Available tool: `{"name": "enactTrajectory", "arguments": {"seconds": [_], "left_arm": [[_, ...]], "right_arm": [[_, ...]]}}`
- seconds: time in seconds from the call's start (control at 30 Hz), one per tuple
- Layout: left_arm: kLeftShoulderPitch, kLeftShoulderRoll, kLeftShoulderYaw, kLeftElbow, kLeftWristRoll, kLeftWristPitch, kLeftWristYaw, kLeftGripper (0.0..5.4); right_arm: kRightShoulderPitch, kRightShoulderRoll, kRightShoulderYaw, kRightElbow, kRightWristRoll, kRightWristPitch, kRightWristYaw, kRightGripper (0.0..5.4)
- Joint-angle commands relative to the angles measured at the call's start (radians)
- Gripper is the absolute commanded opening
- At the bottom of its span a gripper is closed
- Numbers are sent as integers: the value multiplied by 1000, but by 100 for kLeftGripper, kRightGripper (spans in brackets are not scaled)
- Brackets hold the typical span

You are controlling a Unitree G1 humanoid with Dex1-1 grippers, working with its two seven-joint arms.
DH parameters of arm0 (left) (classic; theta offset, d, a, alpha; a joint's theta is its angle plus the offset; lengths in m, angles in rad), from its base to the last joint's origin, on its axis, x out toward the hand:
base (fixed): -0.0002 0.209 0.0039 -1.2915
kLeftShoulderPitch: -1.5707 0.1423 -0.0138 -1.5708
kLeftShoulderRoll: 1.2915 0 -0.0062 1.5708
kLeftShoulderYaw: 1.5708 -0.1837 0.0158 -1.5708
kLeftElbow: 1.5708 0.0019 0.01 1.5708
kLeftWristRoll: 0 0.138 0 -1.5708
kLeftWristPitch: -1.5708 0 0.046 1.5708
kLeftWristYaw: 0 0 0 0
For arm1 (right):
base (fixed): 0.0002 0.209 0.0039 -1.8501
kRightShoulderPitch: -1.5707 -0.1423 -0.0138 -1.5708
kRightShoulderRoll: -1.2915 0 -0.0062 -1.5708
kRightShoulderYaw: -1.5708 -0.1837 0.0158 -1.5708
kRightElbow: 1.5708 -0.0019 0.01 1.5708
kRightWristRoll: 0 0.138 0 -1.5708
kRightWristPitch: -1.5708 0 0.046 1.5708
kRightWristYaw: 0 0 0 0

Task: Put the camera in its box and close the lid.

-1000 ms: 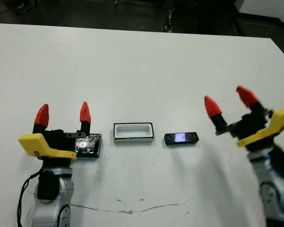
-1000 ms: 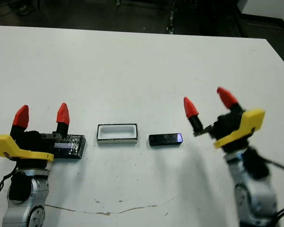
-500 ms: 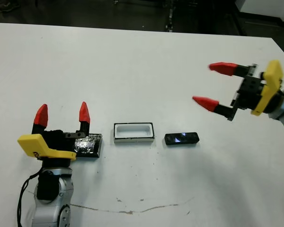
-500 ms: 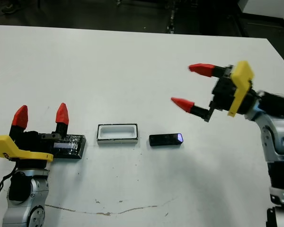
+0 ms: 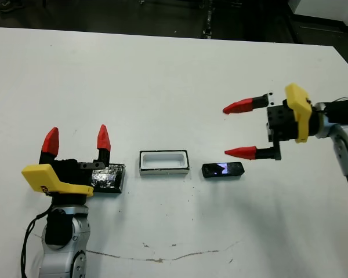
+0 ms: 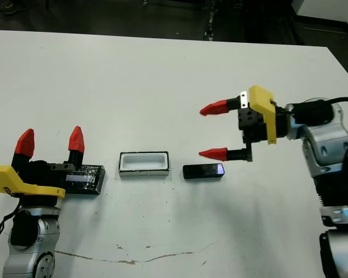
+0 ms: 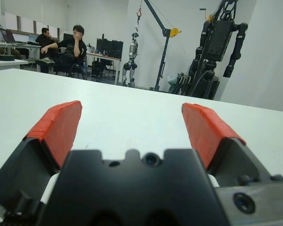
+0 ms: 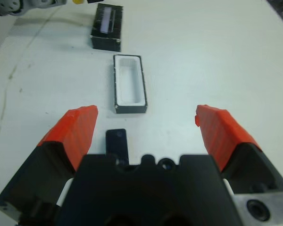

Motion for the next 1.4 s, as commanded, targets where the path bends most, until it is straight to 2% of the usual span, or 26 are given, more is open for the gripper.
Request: {"name": "enactTrajectory", "arguments": {"seconds": [0.03, 0.1, 0.4, 0.73, 1.0, 1.1, 1.4], "left_arm": [[8, 3, 0, 2, 3, 5, 0, 539], [9, 5, -1, -3, 8, 12, 4, 539], [7, 5, -2, 0, -1, 9, -1, 539], [10, 5, -3, -4, 8, 14, 6, 539], [13, 13, -9, -9, 7, 21, -4, 539], [13, 11, -9, -7, 5, 18, -3, 540], [16, 10, -17, -12, 17, 24, 3, 540]], "right_arm": [[32, 4, 18, -7, -22, 28, -15, 540], [49, 0, 22, -30, -33, 47, -35, 540], [78, 1, 40, -52, -65, 53, -57, 540], [77, 25, 59, 23, -93, -10, -40, 540], [74, 21, 76, 40, -143, -52, -47, 540], [74, 22, 81, 48, -154, -59, -42, 513], [84, 20, 90, 60, -171, -125, -31, 369]]}}
